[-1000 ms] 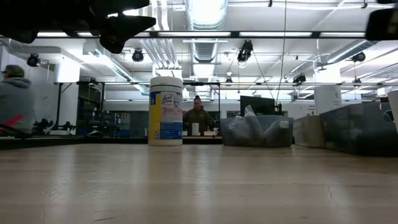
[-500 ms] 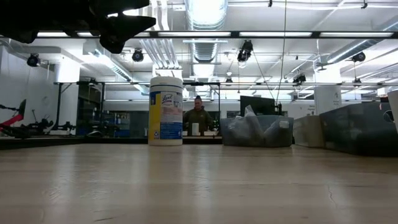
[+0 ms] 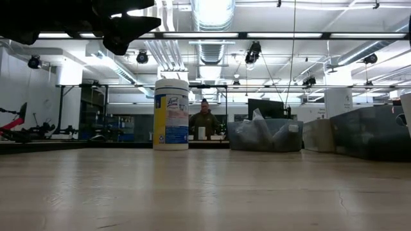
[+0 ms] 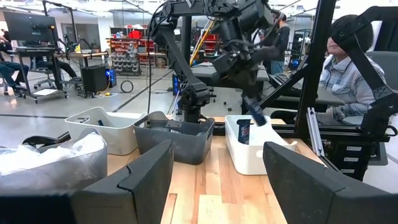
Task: Pick & Place Travel size toiletries
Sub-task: Put the blue shave cream into the white bin
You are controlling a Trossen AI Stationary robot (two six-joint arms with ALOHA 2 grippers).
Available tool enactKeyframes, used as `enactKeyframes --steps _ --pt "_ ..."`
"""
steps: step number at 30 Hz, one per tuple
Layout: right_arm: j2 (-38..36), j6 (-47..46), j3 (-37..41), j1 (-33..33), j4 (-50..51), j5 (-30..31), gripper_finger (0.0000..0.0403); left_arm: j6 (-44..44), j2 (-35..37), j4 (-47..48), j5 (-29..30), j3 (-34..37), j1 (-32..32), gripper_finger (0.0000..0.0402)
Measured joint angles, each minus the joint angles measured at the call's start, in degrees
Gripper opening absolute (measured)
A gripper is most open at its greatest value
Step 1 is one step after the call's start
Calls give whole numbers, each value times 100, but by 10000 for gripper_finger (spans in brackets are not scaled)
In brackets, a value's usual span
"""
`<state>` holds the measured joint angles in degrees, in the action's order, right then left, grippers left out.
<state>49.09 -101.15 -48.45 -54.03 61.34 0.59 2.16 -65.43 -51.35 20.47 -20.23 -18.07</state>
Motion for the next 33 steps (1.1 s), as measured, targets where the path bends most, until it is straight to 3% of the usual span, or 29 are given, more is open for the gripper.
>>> enactKeyframes --steps 6,11,33 --pt "195 -518 0 -310 636 160 8 2 0 -2 0 0 -1 255" --pt "481 -534 0 -397 644 412 8 -1 0 -2 0 0 -1 255" --pt "1611 -465 0 -410 731 410 8 0 0 -7 0 0 0 255"
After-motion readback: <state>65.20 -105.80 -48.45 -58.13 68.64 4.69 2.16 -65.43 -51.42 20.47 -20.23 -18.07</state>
